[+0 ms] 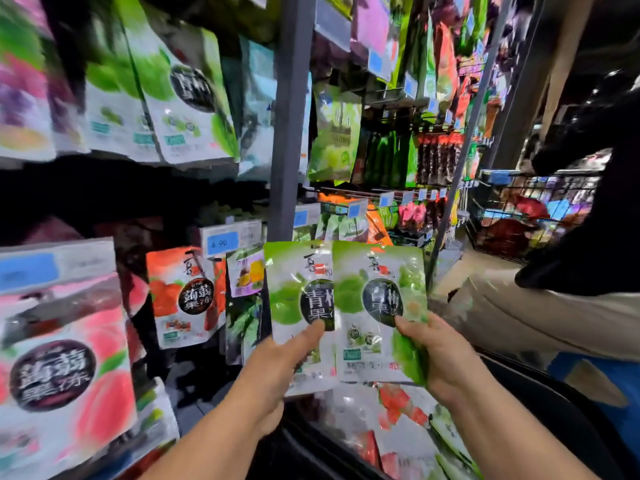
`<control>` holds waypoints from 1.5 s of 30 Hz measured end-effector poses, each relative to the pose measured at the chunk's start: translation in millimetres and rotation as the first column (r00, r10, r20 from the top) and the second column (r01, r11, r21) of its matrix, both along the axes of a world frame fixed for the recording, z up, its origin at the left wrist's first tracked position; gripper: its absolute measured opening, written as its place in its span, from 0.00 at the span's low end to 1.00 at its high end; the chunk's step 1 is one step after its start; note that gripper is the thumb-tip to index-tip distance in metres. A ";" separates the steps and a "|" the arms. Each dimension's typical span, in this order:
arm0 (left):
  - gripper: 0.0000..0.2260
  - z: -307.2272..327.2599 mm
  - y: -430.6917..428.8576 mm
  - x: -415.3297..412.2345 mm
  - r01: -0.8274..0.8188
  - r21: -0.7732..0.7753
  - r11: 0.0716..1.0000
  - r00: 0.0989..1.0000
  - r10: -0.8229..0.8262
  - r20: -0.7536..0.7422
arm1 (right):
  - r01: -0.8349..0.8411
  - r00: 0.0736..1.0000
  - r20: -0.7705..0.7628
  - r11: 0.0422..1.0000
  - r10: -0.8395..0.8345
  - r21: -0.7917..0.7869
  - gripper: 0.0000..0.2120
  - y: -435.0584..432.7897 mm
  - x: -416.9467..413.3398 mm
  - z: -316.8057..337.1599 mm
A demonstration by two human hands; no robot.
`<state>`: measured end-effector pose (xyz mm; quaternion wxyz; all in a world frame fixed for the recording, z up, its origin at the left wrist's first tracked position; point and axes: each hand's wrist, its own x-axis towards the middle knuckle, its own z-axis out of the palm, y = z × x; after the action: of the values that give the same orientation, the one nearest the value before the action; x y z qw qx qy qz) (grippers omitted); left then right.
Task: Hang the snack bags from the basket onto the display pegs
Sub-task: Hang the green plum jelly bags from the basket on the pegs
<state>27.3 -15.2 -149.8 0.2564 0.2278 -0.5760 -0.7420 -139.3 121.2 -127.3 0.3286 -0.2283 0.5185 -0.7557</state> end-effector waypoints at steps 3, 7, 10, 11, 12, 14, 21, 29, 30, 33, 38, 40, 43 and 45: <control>0.11 9.9 -4.0 12.0 -0.054 -0.031 0.998 0.996 0.052 -0.068 | -0.016 0.999 -0.035 1.000 0.016 -0.007 0.12 -20.8 12.3 12.9; 0.08 22.0 -3.5 27.2 -0.125 -0.056 0.991 0.986 0.117 -0.120 | -0.056 0.994 -0.097 0.998 0.053 -0.026 0.09 -42.7 34.1 32.8; 0.13 33.0 -5.9 37.1 -0.176 -0.063 0.982 0.974 0.164 -0.159 | -0.105 0.984 -0.153 0.994 0.097 -0.044 0.21 -52.7 49.4 47.7; 0.14 36.4 -8.4 39.2 -0.197 -0.060 0.979 0.966 0.183 -0.180 | -0.141 0.973 -0.186 0.989 0.133 -0.031 0.25 -54.6 51.8 51.2; 0.15 39.7 -10.1 42.6 -0.222 -0.062 0.973 0.960 0.207 -0.191 | -0.180 0.958 -0.226 0.984 0.176 0.004 0.29 -55.2 55.6 55.7; 0.17 48.0 -13.7 49.3 -0.266 -0.102 0.958 0.947 0.240 -0.212 | -0.237 0.902 -0.347 0.966 0.259 0.103 0.38 -56.3 61.5 64.1; 0.28 91.8 -28.0 69.6 -0.413 -0.242 0.878 0.900 0.353 -0.257 | -0.213 0.896 -0.393 0.977 0.206 0.027 0.49 -78.8 77.2 105.8; 0.10 142.4 -56.7 100.8 -0.570 -0.318 0.758 0.818 0.488 -0.304 | -0.170 0.938 -0.328 0.972 0.110 -0.163 0.32 -124.2 97.5 150.4; 0.11 145.7 -59.5 105.0 -0.586 -0.322 0.744 0.808 0.503 -0.307 | -0.185 0.941 -0.318 0.965 0.119 -0.185 0.31 -129.7 99.3 155.5; 0.15 153.6 -65.4 116.2 -0.611 -0.373 0.698 0.791 0.521 -0.321 | -0.236 0.939 -0.309 0.940 0.154 -0.246 0.22 -146.0 103.1 169.4; 0.08 166.3 -67.8 129.8 -0.694 -0.450 0.562 0.718 0.594 -0.363 | -0.296 0.935 -0.291 0.901 0.204 -0.317 0.11 -171.2 106.3 188.6; 0.07 172.5 -65.2 135.5 -0.702 -0.481 0.525 0.703 0.617 -0.354 | -0.288 0.938 -0.286 0.901 0.197 -0.324 0.12 -180.8 105.8 193.1; 0.07 176.1 -65.2 141.5 -0.690 -0.515 0.508 0.707 0.626 -0.330 | -0.300 0.936 -0.280 0.897 0.212 -0.325 0.14 -191.8 105.0 196.1; 0.07 176.1 -67.5 144.6 -0.692 -0.508 0.514 0.707 0.626 -0.329 | -0.297 0.940 -0.263 0.897 0.215 -0.328 0.12 -197.1 103.3 196.2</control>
<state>171.9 -82.7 26.3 0.6057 0.2972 -0.6342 -0.3776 -36.0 -75.9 69.0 0.3184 -0.4338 0.3682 -0.7582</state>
